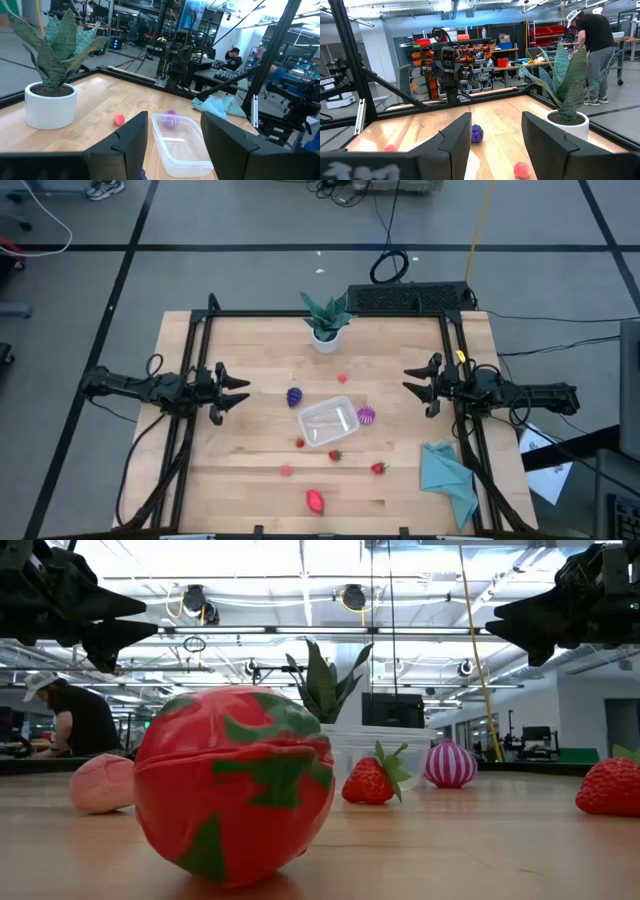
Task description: Pick and placing Produce into tupperware
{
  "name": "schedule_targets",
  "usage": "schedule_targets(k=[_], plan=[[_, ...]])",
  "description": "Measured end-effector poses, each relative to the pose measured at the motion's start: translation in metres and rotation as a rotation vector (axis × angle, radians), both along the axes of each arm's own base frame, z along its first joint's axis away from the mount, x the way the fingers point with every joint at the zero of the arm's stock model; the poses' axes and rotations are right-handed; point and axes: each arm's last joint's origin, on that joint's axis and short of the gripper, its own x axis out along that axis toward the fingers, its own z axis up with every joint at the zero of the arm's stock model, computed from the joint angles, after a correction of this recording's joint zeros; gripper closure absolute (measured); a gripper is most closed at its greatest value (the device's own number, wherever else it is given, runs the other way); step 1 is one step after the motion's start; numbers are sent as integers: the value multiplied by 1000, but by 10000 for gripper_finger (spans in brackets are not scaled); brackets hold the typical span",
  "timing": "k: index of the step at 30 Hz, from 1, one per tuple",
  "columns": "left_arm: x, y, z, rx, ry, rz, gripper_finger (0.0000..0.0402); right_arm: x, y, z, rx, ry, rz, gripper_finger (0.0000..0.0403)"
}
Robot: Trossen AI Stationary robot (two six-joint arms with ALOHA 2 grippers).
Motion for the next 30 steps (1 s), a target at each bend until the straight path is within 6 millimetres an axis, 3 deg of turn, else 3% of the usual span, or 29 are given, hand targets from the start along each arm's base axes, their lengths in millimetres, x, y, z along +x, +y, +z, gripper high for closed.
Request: schedule_targets(k=[30], plan=[[0,1,1,-3,-9,19,215,0,0,0,0,0,0,238]])
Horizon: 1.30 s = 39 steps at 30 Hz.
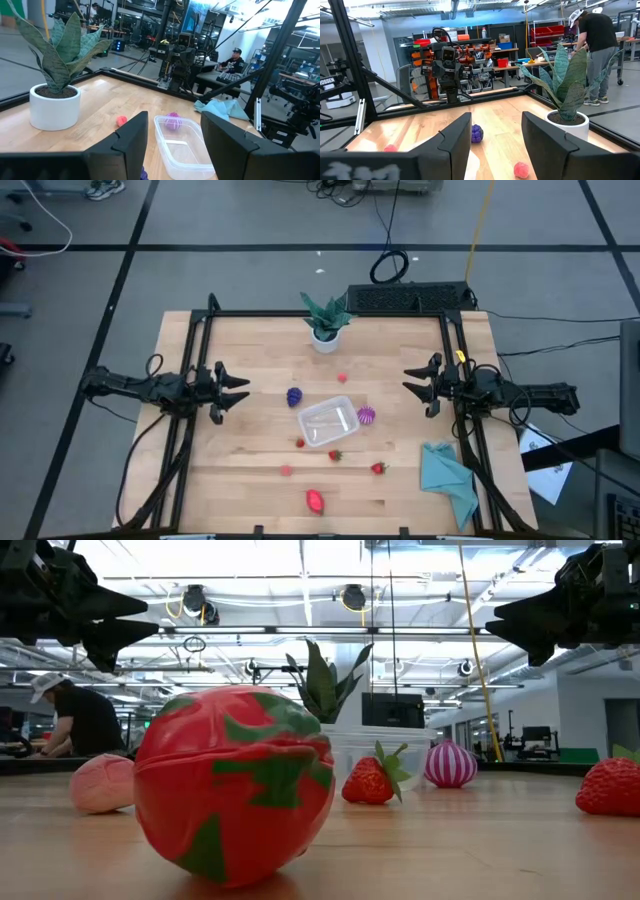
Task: Pick and placing Produce into tupperware
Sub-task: Put the grapes into the transparent bin
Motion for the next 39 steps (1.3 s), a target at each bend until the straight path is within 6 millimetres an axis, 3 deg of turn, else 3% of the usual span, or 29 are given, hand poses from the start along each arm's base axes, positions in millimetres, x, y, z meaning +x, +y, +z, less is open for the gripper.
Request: schedule_targets(k=[14,23,27,30,35,39], plan=[[0,0,1,-19,-9,2,215,-1,0,6,-5,-65,-1,238],[-2,-1,15,-9,-116,-47,215,-7,0,27,-10,-287,-3,238],[-8,-1,48,67,-185,-84,215,-10,0,33,24,-365,25,238],[-14,0,86,161,-190,-78,215,-14,3,40,13,-446,114,238],[-3,-2,154,250,-21,-21,215,-20,7,51,-90,-557,234,238],[20,-8,201,270,120,20,215,-36,9,92,-212,-631,260,238]])
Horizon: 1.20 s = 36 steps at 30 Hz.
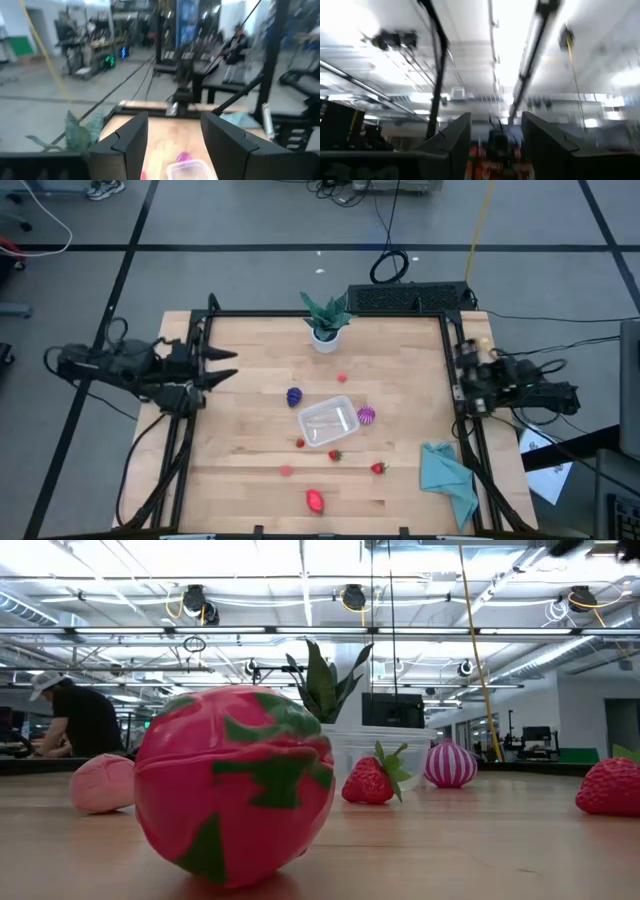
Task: Pick and placing Produce into tupperware
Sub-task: Put the grapes into the transparent bin
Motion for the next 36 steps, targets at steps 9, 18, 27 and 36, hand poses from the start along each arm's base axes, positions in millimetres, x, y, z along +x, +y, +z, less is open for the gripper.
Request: schedule_targets(k=[9,18,27,36], plan=[[35,-10,29,-145,374,112,215,16,0,80,-106,474,-74,238],[51,-13,9,-306,544,239,215,63,-14,121,-38,1149,-569,238],[80,-13,-21,-329,743,375,215,96,-17,113,-49,1412,-703,238],[125,-19,-61,-218,967,363,215,97,-17,112,-3,1406,-702,238]])
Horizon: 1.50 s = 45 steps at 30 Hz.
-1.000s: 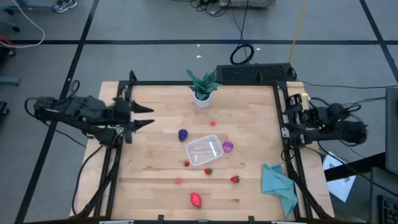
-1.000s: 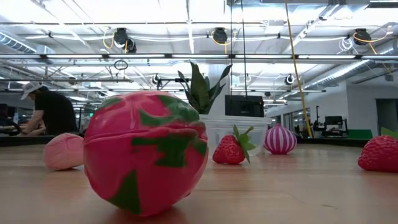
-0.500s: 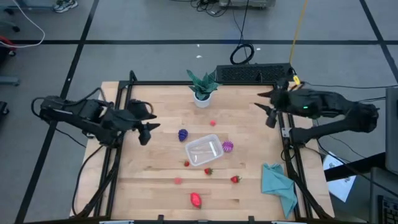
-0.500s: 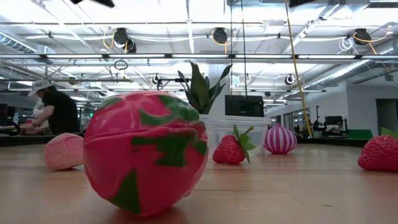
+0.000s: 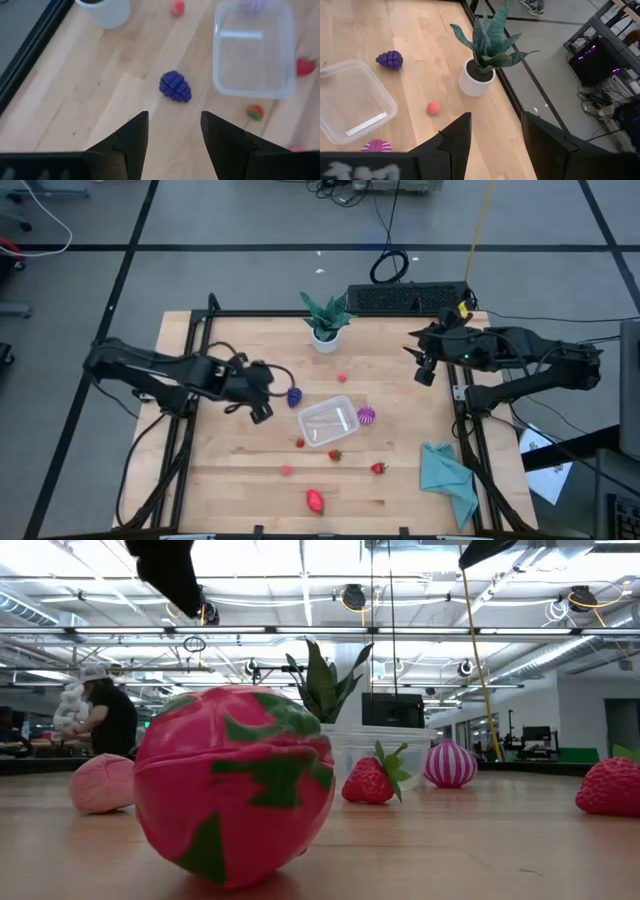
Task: Pick and placing Produce into tupperware
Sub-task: Put the grapes into the transparent bin
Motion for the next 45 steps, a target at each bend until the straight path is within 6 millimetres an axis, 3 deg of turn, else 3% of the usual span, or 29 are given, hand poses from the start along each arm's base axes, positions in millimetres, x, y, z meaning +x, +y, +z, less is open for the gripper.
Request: schedule_targets(k=[12,20,29,35,41,45], plan=[[36,-7,-45,62,177,-37,215,-3,0,2,17,-22,-11,238],[43,-5,-45,57,122,-30,215,-3,0,1,18,-21,-10,238],[46,15,-45,-40,117,49,214,-4,0,0,37,-19,-27,238],[46,27,-45,-90,101,134,174,-6,0,-2,37,9,-27,238],[47,38,-45,-187,30,369,125,-7,0,-3,37,23,-27,238],[49,40,-49,-282,40,423,110,-7,0,-3,37,24,-27,238]])
